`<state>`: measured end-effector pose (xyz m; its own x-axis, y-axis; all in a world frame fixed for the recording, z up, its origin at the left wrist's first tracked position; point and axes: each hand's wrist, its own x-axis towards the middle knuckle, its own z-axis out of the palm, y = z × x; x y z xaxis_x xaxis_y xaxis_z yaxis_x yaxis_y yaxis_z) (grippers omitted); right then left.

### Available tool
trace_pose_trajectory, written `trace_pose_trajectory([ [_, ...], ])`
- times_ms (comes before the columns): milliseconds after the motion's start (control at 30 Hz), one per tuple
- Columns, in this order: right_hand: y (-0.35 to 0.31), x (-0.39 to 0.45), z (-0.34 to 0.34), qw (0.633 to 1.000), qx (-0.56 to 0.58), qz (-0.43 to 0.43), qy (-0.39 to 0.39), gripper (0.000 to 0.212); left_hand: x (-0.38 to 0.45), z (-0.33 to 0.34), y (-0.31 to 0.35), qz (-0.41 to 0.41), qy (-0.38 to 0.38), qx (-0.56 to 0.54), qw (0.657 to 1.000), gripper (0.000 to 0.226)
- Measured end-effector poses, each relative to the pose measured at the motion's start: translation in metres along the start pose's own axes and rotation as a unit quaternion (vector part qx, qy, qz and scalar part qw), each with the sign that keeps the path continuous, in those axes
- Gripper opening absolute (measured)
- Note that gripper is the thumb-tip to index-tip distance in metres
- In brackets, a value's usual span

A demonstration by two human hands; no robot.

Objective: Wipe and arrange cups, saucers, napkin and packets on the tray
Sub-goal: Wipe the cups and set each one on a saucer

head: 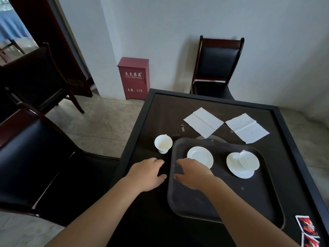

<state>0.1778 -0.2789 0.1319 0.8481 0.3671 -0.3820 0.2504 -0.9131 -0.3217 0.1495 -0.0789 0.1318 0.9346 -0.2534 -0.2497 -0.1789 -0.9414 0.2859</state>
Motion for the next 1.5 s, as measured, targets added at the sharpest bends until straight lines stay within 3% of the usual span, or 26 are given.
trace_pose_trajectory([
  [133, -0.009, 0.037, -0.004, 1.0, 0.008, 0.004, -0.002, 0.031, 0.027, -0.005, -0.024, 0.009, -0.005, 0.008, 1.0, 0.063],
  [333, -0.014, 0.093, -0.007, 1.0, -0.007, 0.021, 0.004, 0.059, 0.079, -0.012, -0.053, 0.017, 0.0, 0.011, 1.0, 0.06],
  [500, -0.012, 0.131, -0.005, 1.0, -0.005, 0.025, -0.005, 0.048, 0.122, -0.009, -0.064, 0.025, -0.011, -0.037, 0.999, 0.058],
  [567, -0.011, 0.144, -0.003, 0.999, 0.01, 0.037, -0.003, 0.047, 0.137, -0.004, -0.067, 0.029, -0.025, -0.035, 0.999, 0.065],
  [800, 0.001, 0.179, 0.007, 0.996, 0.024, 0.073, -0.048, 0.086, 0.173, 0.021, -0.082, 0.017, -0.106, -0.019, 0.994, 0.102],
  [1133, 0.008, 0.208, 0.03, 0.991, 0.114, 0.056, -0.04, 0.097, 0.194, 0.034, -0.085, 0.002, -0.096, -0.109, 0.989, 0.1],
  [1300, 0.011, 0.203, 0.034, 0.994, 0.112, 0.013, 0.008, 0.082, 0.186, 0.032, -0.08, -0.015, -0.083, -0.183, 0.979, 0.099],
  [1500, 0.016, 0.174, 0.037, 0.983, 0.182, 0.021, 0.029, 0.088, 0.16, 0.036, -0.068, -0.005, -0.052, -0.2, 0.978, 0.099],
])
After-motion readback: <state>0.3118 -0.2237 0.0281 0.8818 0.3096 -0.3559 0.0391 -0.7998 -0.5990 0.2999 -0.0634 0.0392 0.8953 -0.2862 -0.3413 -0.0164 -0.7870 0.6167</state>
